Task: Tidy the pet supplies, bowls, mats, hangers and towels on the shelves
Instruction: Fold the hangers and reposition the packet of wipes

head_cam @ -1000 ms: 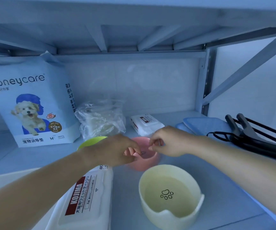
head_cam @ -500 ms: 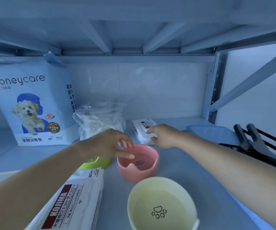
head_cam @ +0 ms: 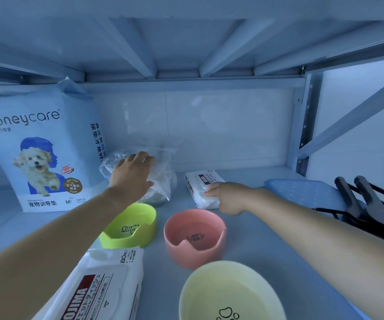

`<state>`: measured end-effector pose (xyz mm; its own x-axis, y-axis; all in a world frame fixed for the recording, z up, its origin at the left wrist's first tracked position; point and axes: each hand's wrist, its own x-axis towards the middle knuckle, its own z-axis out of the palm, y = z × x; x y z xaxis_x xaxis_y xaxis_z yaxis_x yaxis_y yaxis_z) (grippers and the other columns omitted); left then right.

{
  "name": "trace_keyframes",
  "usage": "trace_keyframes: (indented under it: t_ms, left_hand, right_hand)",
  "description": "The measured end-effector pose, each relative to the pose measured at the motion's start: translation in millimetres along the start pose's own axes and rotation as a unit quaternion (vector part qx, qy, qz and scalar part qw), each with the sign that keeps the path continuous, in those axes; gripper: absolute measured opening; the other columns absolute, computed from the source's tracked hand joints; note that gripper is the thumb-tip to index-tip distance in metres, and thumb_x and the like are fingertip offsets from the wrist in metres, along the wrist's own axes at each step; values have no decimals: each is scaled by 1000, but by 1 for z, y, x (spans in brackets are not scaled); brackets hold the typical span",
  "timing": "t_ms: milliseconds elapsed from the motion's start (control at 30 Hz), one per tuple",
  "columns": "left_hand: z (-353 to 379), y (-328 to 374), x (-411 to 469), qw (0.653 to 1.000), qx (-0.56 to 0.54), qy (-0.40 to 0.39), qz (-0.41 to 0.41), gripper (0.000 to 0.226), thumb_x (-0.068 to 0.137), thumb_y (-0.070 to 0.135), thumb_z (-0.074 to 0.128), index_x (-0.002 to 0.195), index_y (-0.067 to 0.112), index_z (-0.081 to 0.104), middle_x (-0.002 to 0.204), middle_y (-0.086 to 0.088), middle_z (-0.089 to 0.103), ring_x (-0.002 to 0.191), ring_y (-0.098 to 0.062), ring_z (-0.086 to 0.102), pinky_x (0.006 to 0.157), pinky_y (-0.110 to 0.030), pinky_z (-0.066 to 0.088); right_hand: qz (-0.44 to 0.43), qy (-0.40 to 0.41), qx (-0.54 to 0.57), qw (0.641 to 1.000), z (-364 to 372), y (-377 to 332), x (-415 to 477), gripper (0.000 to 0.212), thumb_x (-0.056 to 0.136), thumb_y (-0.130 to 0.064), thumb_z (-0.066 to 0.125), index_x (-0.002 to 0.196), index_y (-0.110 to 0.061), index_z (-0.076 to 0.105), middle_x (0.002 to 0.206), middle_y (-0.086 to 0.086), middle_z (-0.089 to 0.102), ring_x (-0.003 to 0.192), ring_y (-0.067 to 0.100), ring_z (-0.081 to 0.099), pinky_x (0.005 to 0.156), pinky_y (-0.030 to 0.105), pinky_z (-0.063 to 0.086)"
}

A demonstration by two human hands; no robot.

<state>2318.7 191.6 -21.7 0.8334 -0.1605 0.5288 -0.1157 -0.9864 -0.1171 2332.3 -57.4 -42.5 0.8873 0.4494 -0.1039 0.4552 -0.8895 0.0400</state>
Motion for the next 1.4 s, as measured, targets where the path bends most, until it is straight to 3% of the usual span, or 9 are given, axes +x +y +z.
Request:
trace_keyframes:
  t_ms: [133, 233, 333, 467, 633, 833, 1000, 1167, 1400]
  left_hand:
    - [6, -7, 0, 999, -35, -7, -13, 51, 85, 31, 64, 133, 22, 46, 131, 3, 43, 117, -22, 47, 91, -36, 43]
    - [6, -6, 1, 999, -49, -4, -19, 50, 85, 30, 64, 132, 23, 47, 128, 2, 45, 112, -23, 50, 87, -37, 46]
    - [7, -7, 2, 999, -38, -17, -14, 53, 87, 31, 63, 136, 22, 43, 129, 0, 47, 114, -24, 50, 89, -37, 46]
    - [5, -10, 5, 998, -46, -29, -12, 53, 87, 30, 62, 137, 25, 42, 132, 3, 49, 117, -23, 51, 88, -36, 47]
    - [-1, -13, 13, 997, -51, -56, 1, 47, 86, 28, 64, 130, 24, 50, 129, 1, 55, 116, -24, 53, 91, -39, 47]
    - [2, -1, 21, 994, -93, -51, 17, 50, 84, 29, 66, 132, 23, 51, 130, 3, 56, 118, -21, 53, 94, -34, 44]
    - [6, 10, 26, 993, -106, -48, 31, 52, 84, 31, 67, 132, 25, 51, 131, 5, 56, 121, -20, 50, 97, -31, 40]
    - [11, 34, 36, 994, -96, -47, 36, 45, 85, 27, 64, 129, 23, 52, 129, 2, 57, 119, -24, 51, 95, -37, 44]
    - [17, 44, 49, 995, -74, -56, 25, 41, 87, 24, 62, 127, 18, 52, 127, -3, 57, 118, -27, 52, 94, -39, 44]
  right_hand:
    - [-9, 2, 16, 1000, 3, 1, 8, 70, 85, 2, 33, 146, -32, 24, 151, -7, 16, 132, 20, 32, 79, 24, 33]
    - [-23, 10, 46, 999, 9, 2, 18, 74, 84, 1, 33, 145, -38, 20, 150, -7, 13, 137, 17, 18, 92, 25, 34]
    - [-19, 22, 40, 999, 14, -1, 29, 75, 84, -1, 36, 145, -40, 14, 152, -8, 6, 140, 19, 9, 107, 36, 32]
    - [2, 22, 35, 999, 18, 4, 38, 83, 81, 4, 36, 147, -37, 9, 154, -11, -2, 142, 18, 4, 106, 34, 32]
    - [16, 6, 28, 999, 8, 13, 44, 76, 85, 2, 35, 147, -36, 13, 155, -5, 2, 142, 19, 8, 110, 36, 28]
    - [31, -3, 46, 998, 12, 12, 43, 76, 85, 0, 35, 147, -36, 12, 153, -4, 5, 140, 21, 17, 106, 39, 34]
    - [22, 0, 46, 999, 18, 16, 44, 76, 84, 1, 35, 147, -35, 12, 154, -5, 3, 142, 20, 13, 107, 39, 33]
    - [15, 9, 59, 998, 19, 23, 49, 77, 83, 3, 34, 147, -36, 15, 153, -5, 7, 140, 20, 16, 102, 34, 36]
    - [41, 5, 72, 997, 25, 32, 58, 77, 83, -1, 35, 148, -35, 8, 156, -9, -5, 144, 17, 9, 111, 39, 29]
